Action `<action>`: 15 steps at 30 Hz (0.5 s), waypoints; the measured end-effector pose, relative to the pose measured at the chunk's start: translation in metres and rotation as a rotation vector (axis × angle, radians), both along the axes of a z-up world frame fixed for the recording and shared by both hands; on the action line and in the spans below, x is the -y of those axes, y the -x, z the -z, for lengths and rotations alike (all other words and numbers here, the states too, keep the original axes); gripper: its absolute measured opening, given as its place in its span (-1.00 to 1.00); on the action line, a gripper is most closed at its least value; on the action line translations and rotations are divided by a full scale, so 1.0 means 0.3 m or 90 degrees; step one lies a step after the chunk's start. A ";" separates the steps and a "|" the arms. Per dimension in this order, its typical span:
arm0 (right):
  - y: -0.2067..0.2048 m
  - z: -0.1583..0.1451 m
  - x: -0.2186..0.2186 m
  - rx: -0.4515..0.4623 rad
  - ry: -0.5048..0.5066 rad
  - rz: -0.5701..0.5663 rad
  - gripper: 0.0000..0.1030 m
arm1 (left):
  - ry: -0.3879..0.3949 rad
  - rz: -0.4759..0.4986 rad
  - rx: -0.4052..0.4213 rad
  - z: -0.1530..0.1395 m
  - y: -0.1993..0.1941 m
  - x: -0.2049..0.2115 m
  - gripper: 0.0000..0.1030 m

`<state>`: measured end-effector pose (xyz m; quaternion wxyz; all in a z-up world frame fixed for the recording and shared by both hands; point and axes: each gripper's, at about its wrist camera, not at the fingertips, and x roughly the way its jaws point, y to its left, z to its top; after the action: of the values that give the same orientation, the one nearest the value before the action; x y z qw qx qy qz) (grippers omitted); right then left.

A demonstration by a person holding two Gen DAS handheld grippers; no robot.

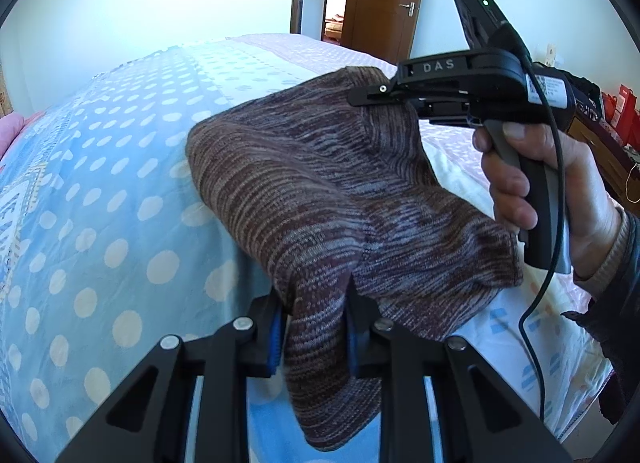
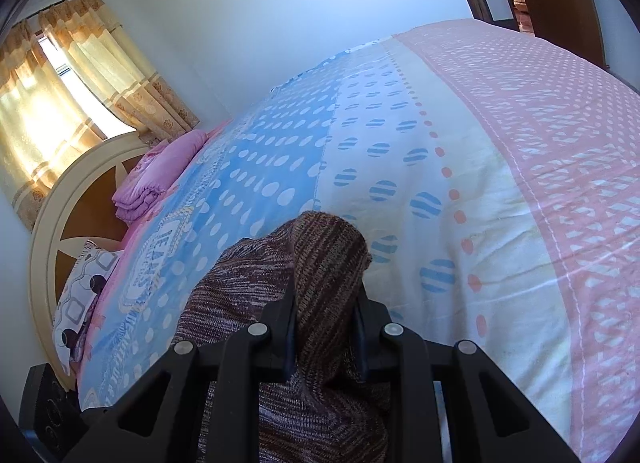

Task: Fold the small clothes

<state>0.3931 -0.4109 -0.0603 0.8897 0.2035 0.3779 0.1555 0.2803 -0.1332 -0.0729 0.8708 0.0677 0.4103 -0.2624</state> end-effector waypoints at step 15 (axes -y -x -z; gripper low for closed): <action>0.104 -0.045 -0.029 0.018 -0.023 -0.002 -0.56 | 0.010 -0.008 0.014 -0.024 0.039 -0.078 -0.53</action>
<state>0.3620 -0.4024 -0.0467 0.8908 0.2166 0.3631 0.1665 0.2685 -0.1097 -0.0657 0.8775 0.0615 0.3988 -0.2593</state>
